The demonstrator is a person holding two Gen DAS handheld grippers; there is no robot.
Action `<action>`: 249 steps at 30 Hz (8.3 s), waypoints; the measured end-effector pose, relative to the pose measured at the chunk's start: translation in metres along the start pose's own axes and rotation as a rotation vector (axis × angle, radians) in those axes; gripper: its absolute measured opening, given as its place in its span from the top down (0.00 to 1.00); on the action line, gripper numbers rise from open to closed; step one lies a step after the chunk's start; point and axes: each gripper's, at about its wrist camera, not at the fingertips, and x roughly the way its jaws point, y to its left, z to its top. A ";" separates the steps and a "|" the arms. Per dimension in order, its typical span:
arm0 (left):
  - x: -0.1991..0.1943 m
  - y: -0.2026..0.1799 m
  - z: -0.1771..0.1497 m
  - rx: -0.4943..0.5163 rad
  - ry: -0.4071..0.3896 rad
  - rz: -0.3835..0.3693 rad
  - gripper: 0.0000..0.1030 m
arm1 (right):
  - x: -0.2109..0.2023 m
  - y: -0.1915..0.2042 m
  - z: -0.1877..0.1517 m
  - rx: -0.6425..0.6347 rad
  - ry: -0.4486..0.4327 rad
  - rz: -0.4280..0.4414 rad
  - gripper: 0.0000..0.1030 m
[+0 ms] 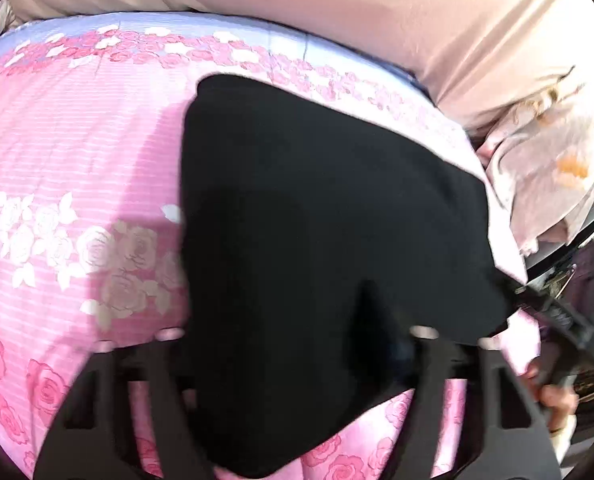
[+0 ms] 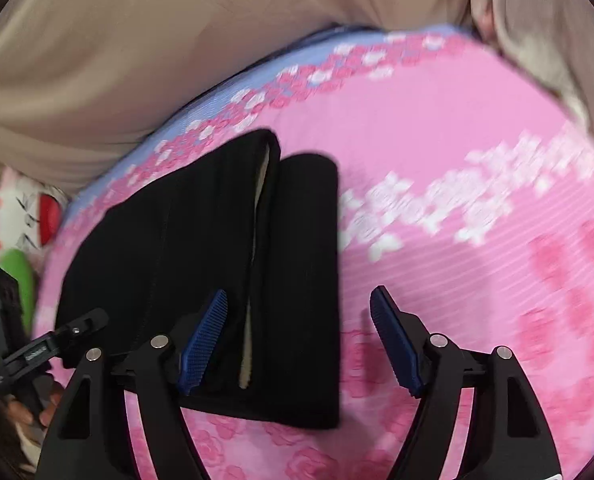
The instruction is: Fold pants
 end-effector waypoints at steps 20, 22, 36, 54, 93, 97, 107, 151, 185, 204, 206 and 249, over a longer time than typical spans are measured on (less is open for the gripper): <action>-0.127 0.052 -0.033 0.019 -0.161 0.248 0.13 | -0.038 0.107 -0.036 -0.180 -0.056 0.165 0.24; -0.132 0.042 -0.026 0.048 -0.196 0.282 0.13 | -0.010 0.129 -0.040 -0.241 0.005 0.123 0.24; -0.092 0.045 -0.026 0.018 -0.122 0.312 0.13 | 0.000 0.125 -0.057 -0.273 0.022 -0.010 0.74; -0.069 0.061 -0.032 -0.007 -0.060 0.286 0.07 | -0.019 0.282 -0.021 -0.525 -0.208 0.038 0.73; -0.108 0.078 -0.039 -0.050 -0.079 0.284 0.05 | 0.061 0.321 -0.039 -0.605 0.038 0.234 0.91; -0.108 0.077 -0.041 -0.043 -0.077 0.279 0.05 | 0.149 0.351 -0.059 -0.657 0.167 0.229 0.95; -0.111 0.093 -0.043 -0.074 -0.077 0.297 0.05 | 0.083 0.315 -0.043 -0.558 0.090 0.233 0.91; -0.087 0.052 -0.032 -0.039 -0.026 0.161 0.78 | -0.029 0.110 -0.072 -0.197 -0.006 0.099 0.80; -0.069 0.021 -0.068 0.007 -0.003 0.341 0.07 | -0.036 0.098 -0.119 -0.197 0.023 0.101 0.72; -0.066 0.018 -0.065 0.006 0.000 0.329 0.06 | -0.007 0.128 -0.040 -0.279 -0.052 0.049 0.89; -0.062 0.017 -0.065 0.006 0.005 0.332 0.06 | 0.023 0.119 -0.048 -0.273 0.050 -0.010 0.77; -0.051 0.022 -0.055 -0.045 0.040 0.217 0.04 | -0.013 0.086 -0.114 -0.030 0.116 0.185 0.11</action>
